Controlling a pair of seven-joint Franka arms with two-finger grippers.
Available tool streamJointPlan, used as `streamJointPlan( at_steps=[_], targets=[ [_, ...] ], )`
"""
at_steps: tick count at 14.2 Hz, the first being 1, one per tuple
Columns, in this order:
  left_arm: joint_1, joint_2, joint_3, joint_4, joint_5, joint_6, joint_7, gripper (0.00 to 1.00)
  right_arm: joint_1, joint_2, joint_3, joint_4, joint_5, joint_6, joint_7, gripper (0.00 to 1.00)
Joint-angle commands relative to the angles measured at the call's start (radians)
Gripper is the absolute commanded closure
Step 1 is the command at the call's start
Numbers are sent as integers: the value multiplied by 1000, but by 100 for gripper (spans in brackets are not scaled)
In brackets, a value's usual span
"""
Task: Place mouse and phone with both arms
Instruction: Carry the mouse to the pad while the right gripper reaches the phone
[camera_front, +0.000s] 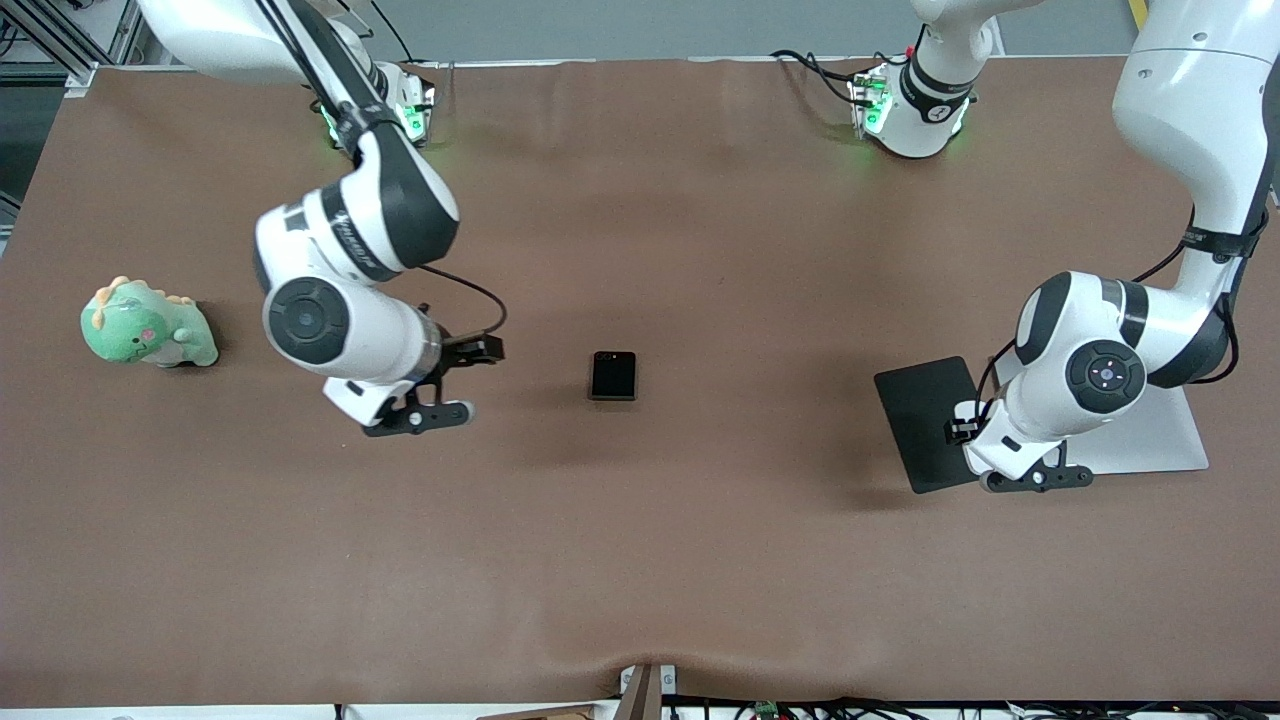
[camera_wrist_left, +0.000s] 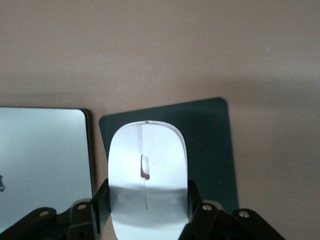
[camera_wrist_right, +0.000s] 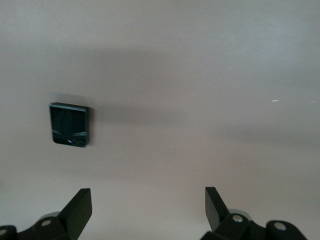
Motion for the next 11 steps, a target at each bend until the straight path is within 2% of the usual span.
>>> streamJointPlan(
  at_steps=[1,5,11],
  targets=[
    [26,-46,-14,-103,21,81,-3,64,50,49,-8,21,30,45,84,0],
    [26,-16,-11,-150,22,184,-3,64,110,113,-8,25,42,126,156,0],
    [42,13,-5,-155,61,217,-3,63,181,206,-8,28,50,227,236,0]
  ],
)
